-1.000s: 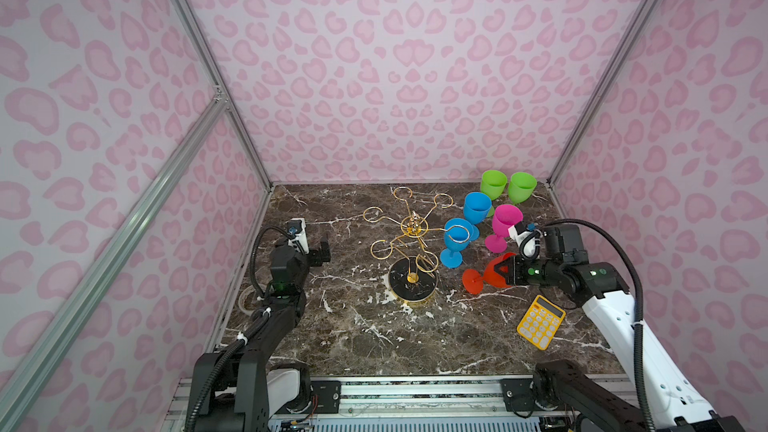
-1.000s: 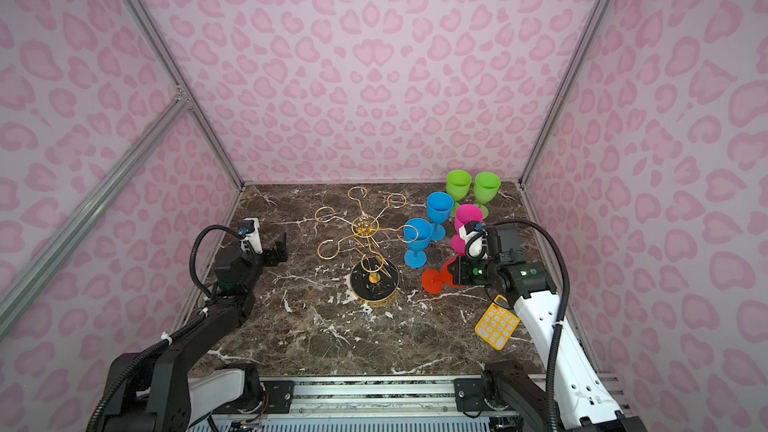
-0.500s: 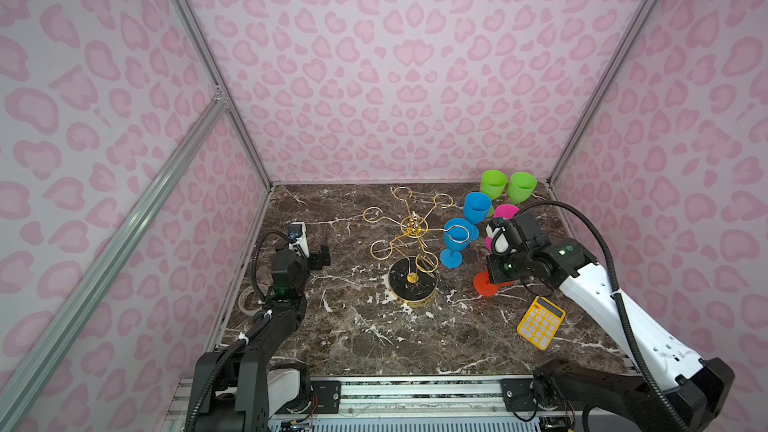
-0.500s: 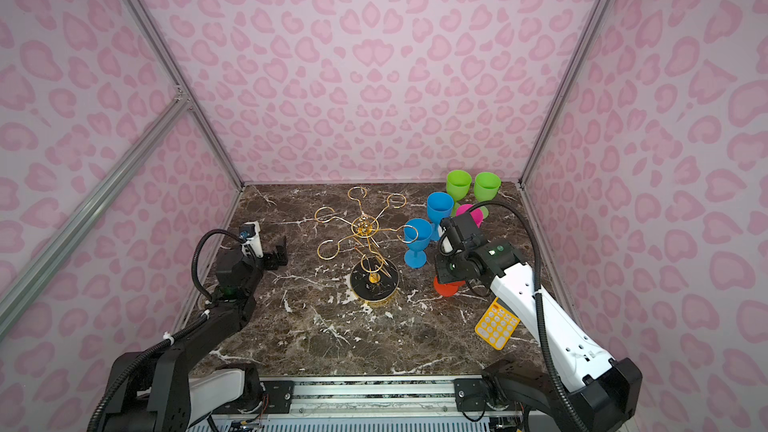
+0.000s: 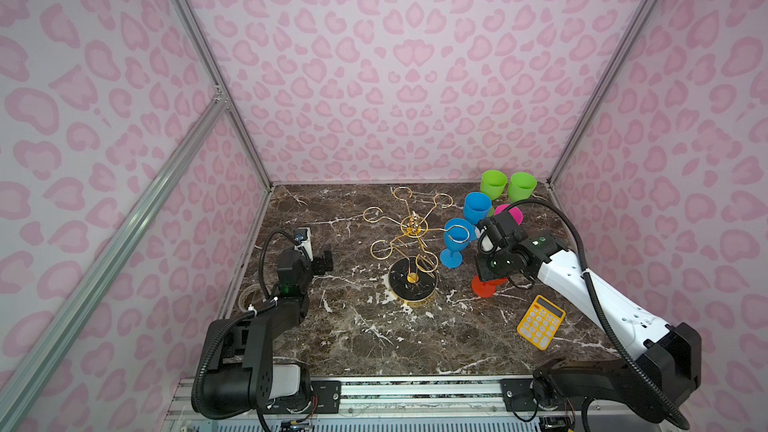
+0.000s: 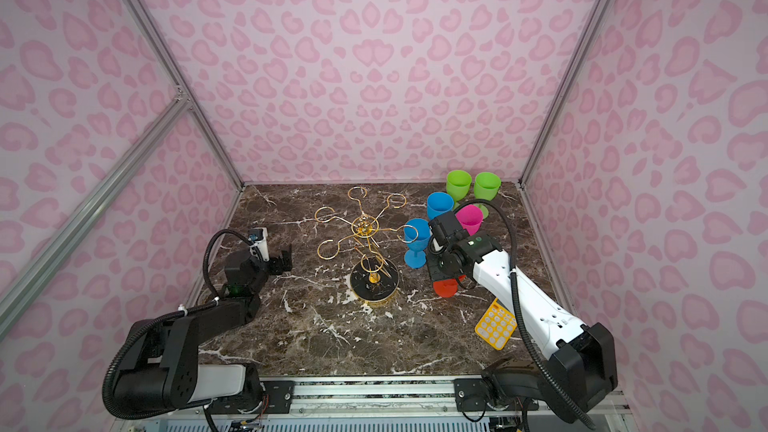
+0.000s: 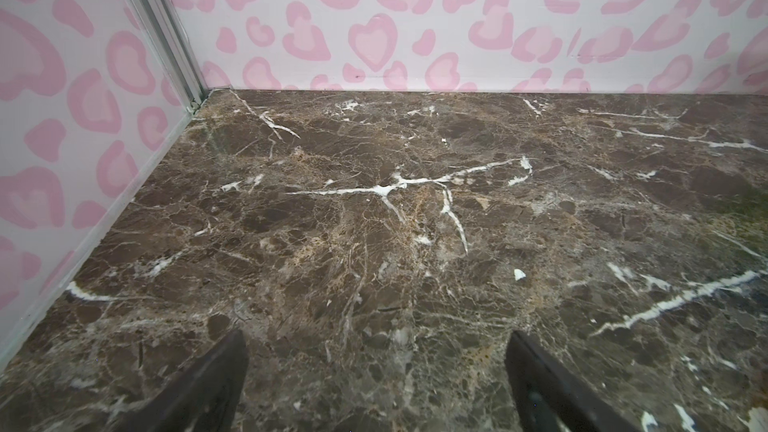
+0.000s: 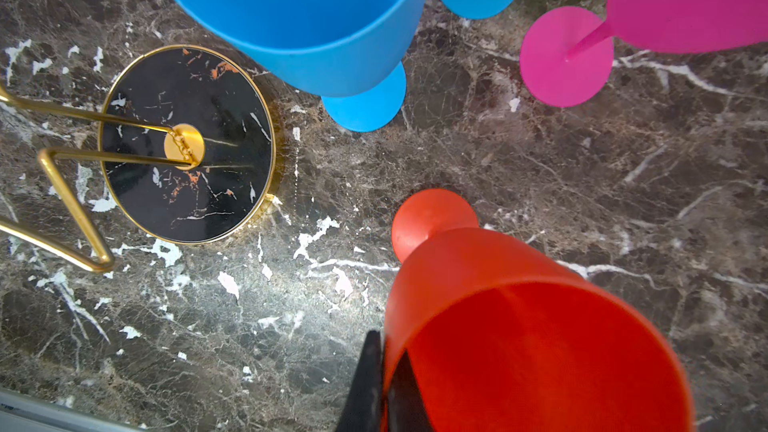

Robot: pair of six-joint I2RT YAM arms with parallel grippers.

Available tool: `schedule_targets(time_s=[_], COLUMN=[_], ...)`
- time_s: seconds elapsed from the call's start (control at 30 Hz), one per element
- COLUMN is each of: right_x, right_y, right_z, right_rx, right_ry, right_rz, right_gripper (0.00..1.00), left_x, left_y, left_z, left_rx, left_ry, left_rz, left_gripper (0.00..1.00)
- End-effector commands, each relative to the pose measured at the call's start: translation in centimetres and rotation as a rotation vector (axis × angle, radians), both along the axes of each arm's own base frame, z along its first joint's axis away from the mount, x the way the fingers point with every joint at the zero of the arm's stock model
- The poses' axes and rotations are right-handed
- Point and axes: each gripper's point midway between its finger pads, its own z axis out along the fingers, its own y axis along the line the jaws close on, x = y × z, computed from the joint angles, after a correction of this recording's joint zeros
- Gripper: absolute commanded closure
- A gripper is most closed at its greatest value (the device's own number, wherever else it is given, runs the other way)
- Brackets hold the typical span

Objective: Take the wine glass off the wine glass rack

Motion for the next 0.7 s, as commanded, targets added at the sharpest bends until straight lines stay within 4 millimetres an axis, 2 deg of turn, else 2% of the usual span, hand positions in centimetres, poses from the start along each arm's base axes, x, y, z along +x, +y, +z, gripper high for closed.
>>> schedule_targets(time_s=[0.0, 0.17, 0.27, 0.33, 0.4, 0.57, 0.67], right_x=[0.6, 0.9, 1.1, 1.3, 1.4, 1.4, 1.5], right_y=[0.5, 0.8, 1.0, 1.0, 1.0, 1.2, 1.1], right_z=[-0.4, -1.2, -0.7, 0.0, 0.9, 2.9, 5.0], right_rx=[0.018, 0.019, 0.031, 0.032, 0.038, 0.059, 0.079], right_ry=[-0.013, 0.002, -0.008, -0.019, -0.034, -0.068, -0.12], right_rz=[0.0, 0.003, 0.006, 0.004, 0.007, 0.015, 0.014], right_gripper=[1.0, 1.0, 0.9, 0.82, 0.8, 0.64, 0.6], left_x=[0.9, 1.4, 1.6, 1.6, 1.6, 1.6, 1.6], left_y=[-0.2, -0.2, -0.2, -0.2, -0.2, -0.2, -0.2], left_z=[1.4, 1.0, 0.8, 0.7, 0.8, 0.7, 0.7], left_rx=[-0.004, -0.003, -0.002, -0.002, -0.002, -0.002, -0.002], left_ry=[-0.055, -0.041, -0.036, -0.034, -0.036, -0.034, -0.034], left_rz=[-0.017, -0.017, -0.019, -0.019, -0.019, -0.018, -0.018], left_gripper=[0.02, 0.02, 0.02, 0.02, 0.02, 0.02, 0.02])
